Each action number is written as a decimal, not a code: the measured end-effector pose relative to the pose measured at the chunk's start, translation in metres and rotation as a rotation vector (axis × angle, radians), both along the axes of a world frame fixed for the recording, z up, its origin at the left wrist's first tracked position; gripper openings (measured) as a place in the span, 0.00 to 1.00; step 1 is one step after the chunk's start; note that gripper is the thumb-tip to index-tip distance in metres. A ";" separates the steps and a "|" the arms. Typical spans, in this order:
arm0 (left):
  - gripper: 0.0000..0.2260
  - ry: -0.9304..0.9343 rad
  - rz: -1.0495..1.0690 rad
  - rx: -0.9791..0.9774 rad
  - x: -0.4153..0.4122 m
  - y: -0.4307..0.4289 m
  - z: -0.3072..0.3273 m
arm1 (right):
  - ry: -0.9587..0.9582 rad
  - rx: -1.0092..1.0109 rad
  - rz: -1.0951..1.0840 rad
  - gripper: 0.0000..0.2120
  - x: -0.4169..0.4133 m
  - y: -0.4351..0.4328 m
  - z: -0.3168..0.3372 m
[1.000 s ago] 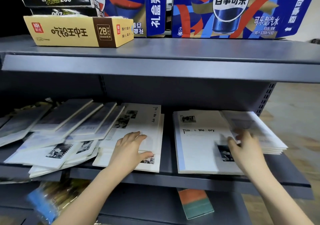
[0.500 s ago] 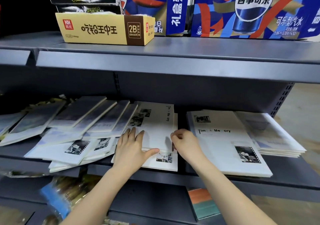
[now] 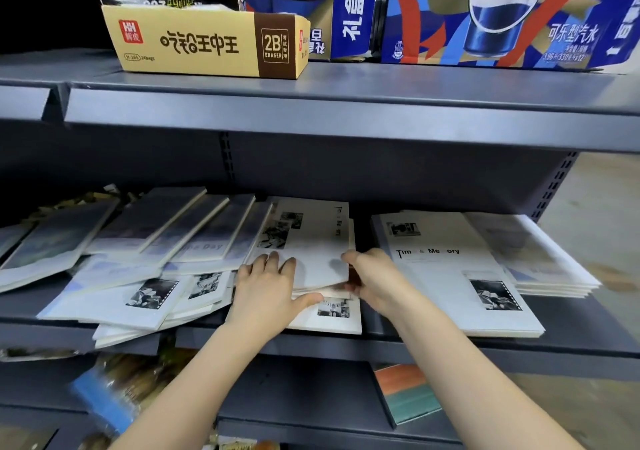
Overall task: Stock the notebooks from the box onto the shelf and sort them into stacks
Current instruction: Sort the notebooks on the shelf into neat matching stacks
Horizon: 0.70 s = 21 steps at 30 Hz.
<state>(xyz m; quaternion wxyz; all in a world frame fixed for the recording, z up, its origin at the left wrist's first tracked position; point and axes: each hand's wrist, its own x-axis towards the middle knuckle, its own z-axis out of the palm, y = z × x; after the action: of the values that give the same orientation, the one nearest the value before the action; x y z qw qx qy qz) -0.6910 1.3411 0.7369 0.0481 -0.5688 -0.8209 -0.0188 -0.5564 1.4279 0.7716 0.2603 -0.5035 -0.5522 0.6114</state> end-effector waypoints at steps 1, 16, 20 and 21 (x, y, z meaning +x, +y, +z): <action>0.47 0.023 -0.032 0.023 0.001 0.001 0.002 | 0.042 -0.026 0.032 0.05 -0.002 -0.002 0.001; 0.26 -0.232 -0.048 0.112 0.003 -0.019 0.011 | 0.163 -0.088 0.014 0.23 0.030 -0.016 -0.009; 0.24 -0.454 0.088 0.242 0.003 -0.027 0.009 | 0.303 -0.165 -0.002 0.26 0.048 -0.014 -0.018; 0.24 -0.566 0.128 0.287 0.003 -0.026 0.011 | 0.324 -0.175 0.001 0.26 0.051 -0.014 -0.019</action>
<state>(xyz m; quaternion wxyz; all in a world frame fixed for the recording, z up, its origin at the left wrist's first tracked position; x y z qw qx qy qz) -0.6876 1.3147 0.7475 -0.1016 -0.4754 -0.8248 -0.2886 -0.5055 1.4139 0.7529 0.3007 -0.4189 -0.4479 0.7304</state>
